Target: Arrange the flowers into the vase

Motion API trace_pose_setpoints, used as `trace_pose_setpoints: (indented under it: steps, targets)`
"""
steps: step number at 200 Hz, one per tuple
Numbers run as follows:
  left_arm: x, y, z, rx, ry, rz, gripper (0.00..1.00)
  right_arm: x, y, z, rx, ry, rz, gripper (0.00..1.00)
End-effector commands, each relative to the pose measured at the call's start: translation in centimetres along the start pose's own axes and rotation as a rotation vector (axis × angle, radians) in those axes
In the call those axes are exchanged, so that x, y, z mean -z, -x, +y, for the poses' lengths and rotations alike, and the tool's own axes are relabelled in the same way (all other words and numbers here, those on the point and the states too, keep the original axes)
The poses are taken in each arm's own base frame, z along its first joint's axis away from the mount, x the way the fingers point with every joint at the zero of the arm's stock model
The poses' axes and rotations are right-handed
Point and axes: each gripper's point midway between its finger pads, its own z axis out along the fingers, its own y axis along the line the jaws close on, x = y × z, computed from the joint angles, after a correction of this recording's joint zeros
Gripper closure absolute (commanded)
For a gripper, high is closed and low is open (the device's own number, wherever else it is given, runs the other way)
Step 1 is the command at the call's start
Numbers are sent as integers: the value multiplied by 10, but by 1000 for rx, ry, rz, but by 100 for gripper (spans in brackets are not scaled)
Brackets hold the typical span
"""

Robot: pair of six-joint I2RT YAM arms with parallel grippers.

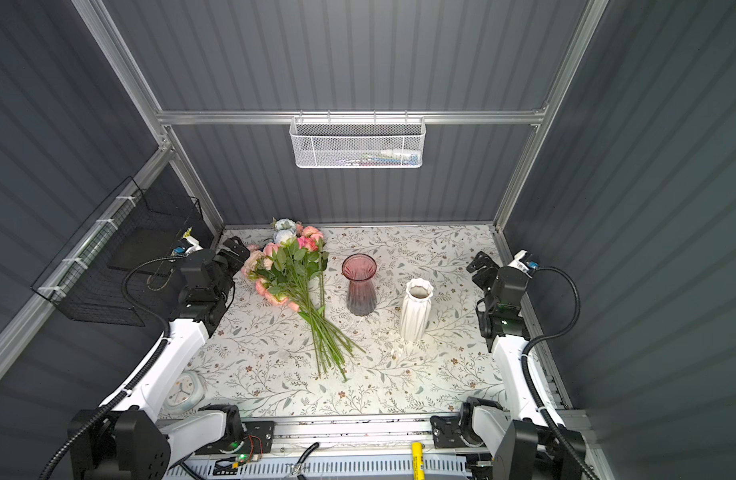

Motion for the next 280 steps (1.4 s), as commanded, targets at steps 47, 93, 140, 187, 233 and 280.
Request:
trace_pose_setpoints:
  steps: [47, 93, 140, 187, 233, 280]
  targets:
    - [54, -83, -120, -184, -433, 411, 0, 59, -60, 112, 336, 358, 348, 1]
    - [71, -128, -124, -230, -470, 575, 0, 74, -103, 117, 520, 279, 455, 1]
    - [81, -130, -123, -240, -508, 582, 0, 83, -130, 125, 636, 297, 504, 1]
    - [82, -137, -124, -242, -523, 609, 0, 82, -148, 123, 675, 298, 529, 1]
    - [82, -140, -125, -241, -532, 626, 1, 79, -143, 123, 695, 289, 502, 21]
    - [82, -143, -125, -243, -532, 632, 1, 73, -135, 129, 685, 281, 464, 46]
